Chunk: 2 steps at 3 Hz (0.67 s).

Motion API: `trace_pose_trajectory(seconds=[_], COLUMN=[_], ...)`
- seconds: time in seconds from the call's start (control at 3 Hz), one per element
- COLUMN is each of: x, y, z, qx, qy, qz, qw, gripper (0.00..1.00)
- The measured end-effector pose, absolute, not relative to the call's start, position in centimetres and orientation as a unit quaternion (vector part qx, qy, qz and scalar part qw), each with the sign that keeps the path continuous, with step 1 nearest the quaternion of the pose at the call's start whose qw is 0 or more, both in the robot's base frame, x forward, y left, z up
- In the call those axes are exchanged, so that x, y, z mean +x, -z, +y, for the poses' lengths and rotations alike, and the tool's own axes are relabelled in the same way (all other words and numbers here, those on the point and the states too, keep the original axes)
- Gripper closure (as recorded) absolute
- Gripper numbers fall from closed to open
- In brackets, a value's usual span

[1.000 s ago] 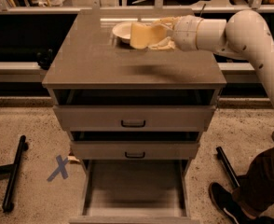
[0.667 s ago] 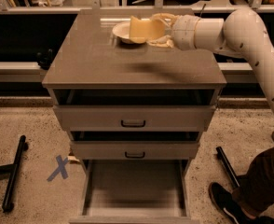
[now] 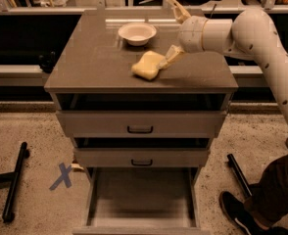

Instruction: Pick sponge from bottom drawer and place on counter

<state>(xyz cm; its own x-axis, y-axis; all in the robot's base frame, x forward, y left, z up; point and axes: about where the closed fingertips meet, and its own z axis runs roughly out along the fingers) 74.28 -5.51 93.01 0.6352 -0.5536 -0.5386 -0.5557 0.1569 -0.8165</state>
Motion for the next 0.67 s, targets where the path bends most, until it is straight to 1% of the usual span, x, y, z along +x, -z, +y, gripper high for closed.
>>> trace_pose_trajectory(seconds=[0.33,0.67], x=[73.1,71.1], y=[-93.9,-95.2], z=[-7.3,-10.4], qx=[-0.642,-0.624], qy=[0.02,0.057], qz=[0.434,0.452], qw=[0.632,0.634], gripper=[0.0,0.0])
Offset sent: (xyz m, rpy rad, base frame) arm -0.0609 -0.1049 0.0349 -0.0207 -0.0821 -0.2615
